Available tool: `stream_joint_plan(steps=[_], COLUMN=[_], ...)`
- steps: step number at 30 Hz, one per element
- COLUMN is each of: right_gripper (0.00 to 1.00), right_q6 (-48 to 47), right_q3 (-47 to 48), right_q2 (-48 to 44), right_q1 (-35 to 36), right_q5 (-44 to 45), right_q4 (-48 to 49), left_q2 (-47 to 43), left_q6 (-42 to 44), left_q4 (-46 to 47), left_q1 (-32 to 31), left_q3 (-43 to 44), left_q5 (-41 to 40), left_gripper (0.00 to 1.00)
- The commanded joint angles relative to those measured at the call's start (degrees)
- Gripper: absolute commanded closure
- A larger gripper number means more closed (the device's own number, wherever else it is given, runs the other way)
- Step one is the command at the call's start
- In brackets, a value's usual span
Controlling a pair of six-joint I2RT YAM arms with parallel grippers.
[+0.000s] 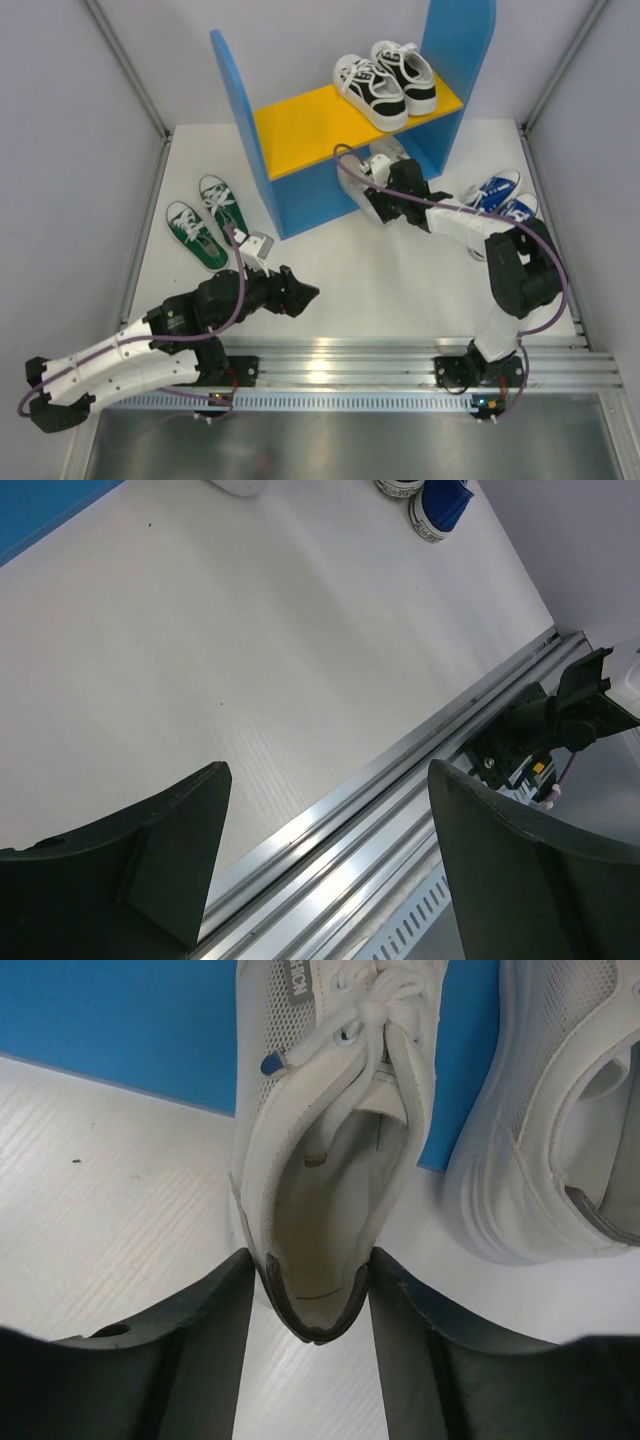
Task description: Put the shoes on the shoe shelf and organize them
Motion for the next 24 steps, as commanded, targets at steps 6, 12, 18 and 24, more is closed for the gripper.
stream_joint_plan(steps=[6,12,18,24], right_gripper=[0.78,1.00,1.00,1.00], right_q6=[0.8,2.9,1.3,-1.4], right_q3=[0.8,-0.6,-2.9,-1.4], right_q2=[1.3,-0.1,-0.8,1.3], right_q1=[0.0,-1.5,-2.1,-3.7], right_q5=[-0.1,1.0,6.7,5.3], right_q4=[10.6,16.5,23.0,24.5], left_q2=[0.1,0.8,0.9,1.3], left_q6=[-0.8,-1.5,-1.6,-1.5], left_q4=[0.1,0.1,0.1,0.1], left_q1=[-0.1,-0.1,-0.1,-0.1], left_q3=[0.4,0.5,0.7,1.3], left_q5=[-1.3,-1.2,-1.5,-1.6], left_gripper=[0.15,0.15,0.15,0.15])
